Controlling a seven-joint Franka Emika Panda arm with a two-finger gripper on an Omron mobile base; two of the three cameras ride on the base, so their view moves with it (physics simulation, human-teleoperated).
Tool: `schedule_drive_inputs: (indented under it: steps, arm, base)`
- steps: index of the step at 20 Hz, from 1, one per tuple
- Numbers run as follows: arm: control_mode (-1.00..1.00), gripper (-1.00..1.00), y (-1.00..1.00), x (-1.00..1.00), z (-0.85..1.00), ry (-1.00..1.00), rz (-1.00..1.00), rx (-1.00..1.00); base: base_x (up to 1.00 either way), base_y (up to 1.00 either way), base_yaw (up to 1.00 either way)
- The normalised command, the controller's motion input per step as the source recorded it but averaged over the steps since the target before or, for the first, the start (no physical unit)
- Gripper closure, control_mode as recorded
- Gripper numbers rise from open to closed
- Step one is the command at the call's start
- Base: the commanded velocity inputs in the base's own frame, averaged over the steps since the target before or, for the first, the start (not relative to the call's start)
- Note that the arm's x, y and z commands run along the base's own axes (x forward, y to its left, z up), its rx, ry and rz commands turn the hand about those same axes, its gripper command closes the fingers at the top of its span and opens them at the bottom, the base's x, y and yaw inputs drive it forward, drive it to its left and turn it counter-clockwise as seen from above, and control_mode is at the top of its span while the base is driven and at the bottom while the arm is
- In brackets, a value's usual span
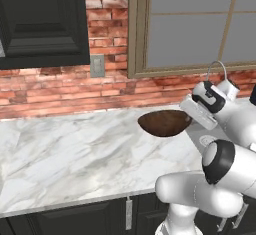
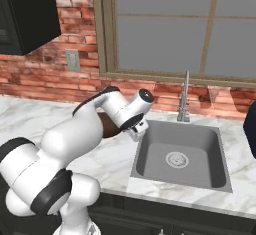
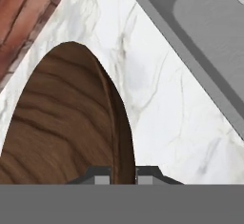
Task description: Pick the cup and bowl from the counter and place them on the counter next to the sink.
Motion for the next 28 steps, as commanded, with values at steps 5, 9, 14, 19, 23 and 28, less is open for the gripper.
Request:
schedule_drive_inputs:
  steps: [5,9,14,19,23,28]
  arm:
    - [-1.00,1.00,0.00,0.00,-0.12,-0.16,-0.04,-0.10]
    - [-1.00,1.00,-0.01,0.00,-0.16,-0.03,-0.02,-0.03]
    - [-1.00,1.00,-0.09,0.00,-0.29,0.08,0.00,0.00]
    - [-1.00,1.00,-0.09,0.01,-0.33,0.08,0.00,0.00]
    - [-1.00,1.00,-0.18,0.00,-0.14,0.01,-0.02,0.00]
    - [-1.00,1.00,-0.23,0.00,-0.10,0.00,-0.06,0.00]
  base:
    - [0.00,0.00,0.00]
    - [0.00,0.00,0.00]
    - [0.00,0.00,0.00]
    - [0.00,0.00,0.00]
    - [0.00,0.00,0.00]
    - [0.00,0.00,0.00]
